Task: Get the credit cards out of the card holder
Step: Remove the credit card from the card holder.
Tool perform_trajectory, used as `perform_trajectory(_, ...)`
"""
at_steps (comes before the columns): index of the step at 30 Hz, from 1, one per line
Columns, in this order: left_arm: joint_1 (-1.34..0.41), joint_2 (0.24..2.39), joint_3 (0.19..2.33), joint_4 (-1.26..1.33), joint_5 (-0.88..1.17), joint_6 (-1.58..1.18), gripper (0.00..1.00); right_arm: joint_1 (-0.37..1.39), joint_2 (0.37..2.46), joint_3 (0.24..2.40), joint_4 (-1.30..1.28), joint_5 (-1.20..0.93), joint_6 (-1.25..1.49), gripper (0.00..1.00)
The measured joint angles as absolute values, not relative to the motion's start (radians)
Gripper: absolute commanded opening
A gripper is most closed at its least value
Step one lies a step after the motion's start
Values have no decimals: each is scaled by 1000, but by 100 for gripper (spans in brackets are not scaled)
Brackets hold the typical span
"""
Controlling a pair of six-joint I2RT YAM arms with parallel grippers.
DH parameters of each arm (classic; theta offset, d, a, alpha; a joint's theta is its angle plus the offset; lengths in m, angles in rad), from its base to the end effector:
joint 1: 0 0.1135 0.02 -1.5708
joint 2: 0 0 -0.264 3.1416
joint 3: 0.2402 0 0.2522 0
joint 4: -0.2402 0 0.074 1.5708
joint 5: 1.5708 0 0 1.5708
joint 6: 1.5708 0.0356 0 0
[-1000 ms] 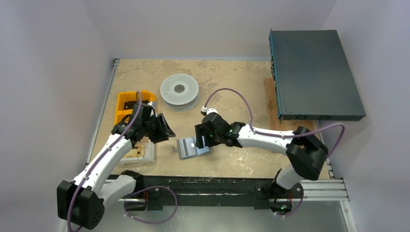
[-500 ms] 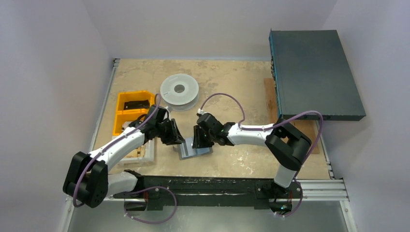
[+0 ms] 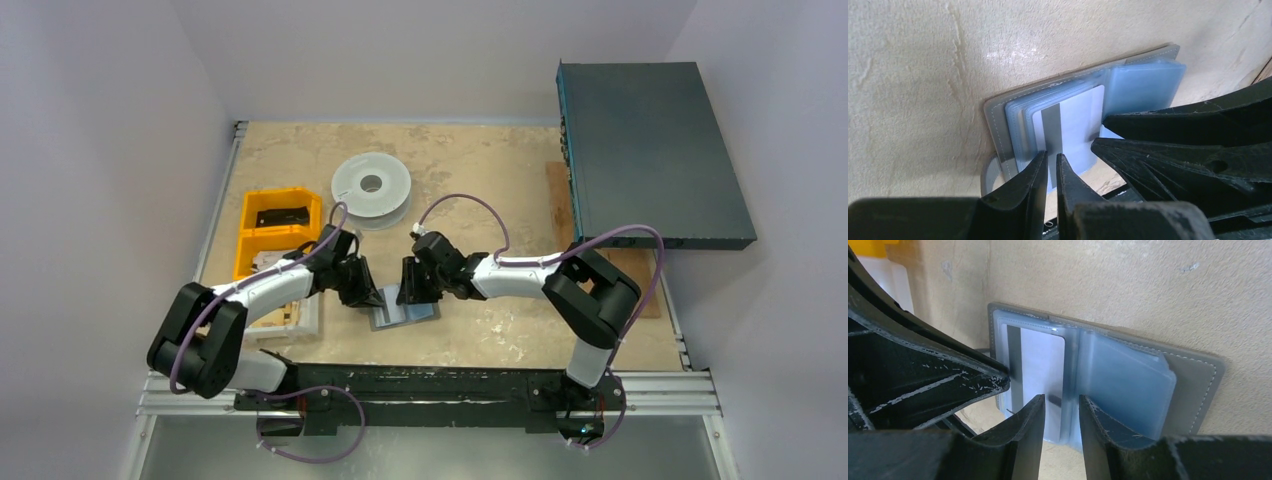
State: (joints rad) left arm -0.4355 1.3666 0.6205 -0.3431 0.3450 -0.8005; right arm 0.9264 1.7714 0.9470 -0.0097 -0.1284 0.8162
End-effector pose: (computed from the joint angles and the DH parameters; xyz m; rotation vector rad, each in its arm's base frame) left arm 0.2097 -0.1108 0.1545 -0.3954 2.8115 -0.8064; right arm 0.2105 0.2877 0.1521 -0.2094 2.6153 0.8832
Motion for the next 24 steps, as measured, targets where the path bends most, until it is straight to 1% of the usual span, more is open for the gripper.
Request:
perform_trajectory(8, -455, 1400, 608, -293, 348, -828, 6, 920, 1776, 907, 63, -184, 839, 31)
perform_trajectory(13, -470, 1417, 609, -266, 349, -847, 3, 903, 1781, 878, 118, -236, 857, 29)
perform_trajectory(16, -474, 1422, 609, -262, 346, -857, 0, 887, 1781, 857, 153, -263, 868, 29)
perform_trajectory(24, -479, 1423, 611, -268, 329, -880, 0, 801, 1780, 732, 352, -421, 923, 29)
